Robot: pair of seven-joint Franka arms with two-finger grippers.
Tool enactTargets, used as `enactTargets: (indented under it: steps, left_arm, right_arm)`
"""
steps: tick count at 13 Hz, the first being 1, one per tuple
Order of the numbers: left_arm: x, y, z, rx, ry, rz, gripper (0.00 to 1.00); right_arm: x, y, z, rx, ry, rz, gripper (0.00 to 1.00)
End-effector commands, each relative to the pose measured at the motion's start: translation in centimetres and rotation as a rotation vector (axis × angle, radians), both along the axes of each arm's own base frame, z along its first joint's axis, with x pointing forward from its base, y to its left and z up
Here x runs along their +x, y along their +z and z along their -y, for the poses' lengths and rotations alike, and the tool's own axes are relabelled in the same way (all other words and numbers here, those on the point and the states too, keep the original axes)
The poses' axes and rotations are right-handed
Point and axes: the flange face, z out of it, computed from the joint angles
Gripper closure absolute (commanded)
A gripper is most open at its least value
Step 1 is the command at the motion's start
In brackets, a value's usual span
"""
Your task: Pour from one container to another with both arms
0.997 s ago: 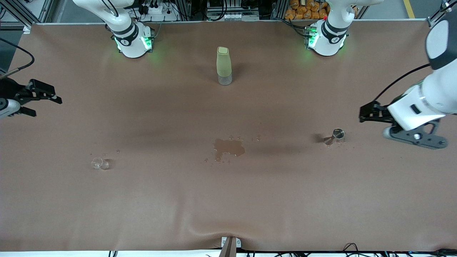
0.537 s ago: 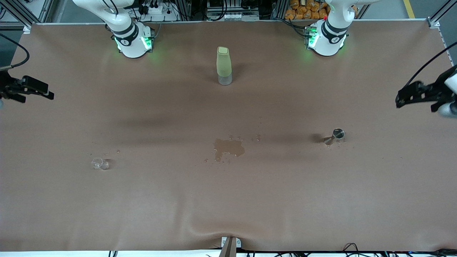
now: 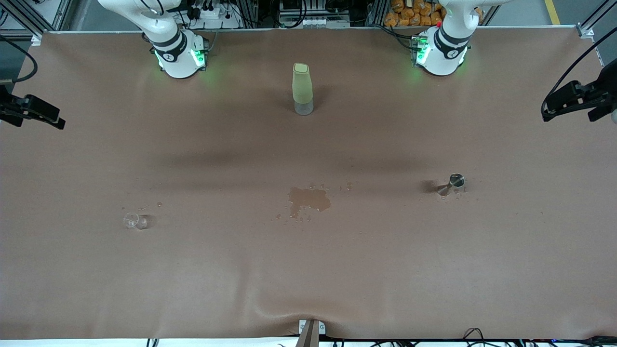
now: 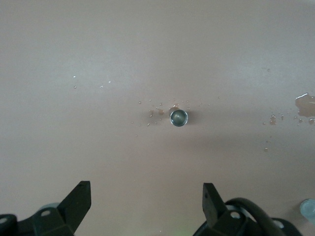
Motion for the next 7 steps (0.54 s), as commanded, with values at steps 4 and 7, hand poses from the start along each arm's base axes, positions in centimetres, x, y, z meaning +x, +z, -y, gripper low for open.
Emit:
enactTargets:
  steps: [4, 7]
  left_arm:
    - [-2.03, 0.66, 1.09, 0.028, 0.061, -0.024, 0.0]
    - [-1.46, -0.04, 1.47, 0.029, 0.058, -0.013, 0.0]
  right_arm:
    - [-0.19, 0.05, 1.08, -0.003, 0.028, -0.003, 0.0]
    - [-0.22, -0.24, 1.17, 0.016, -0.006, -0.009, 0.0]
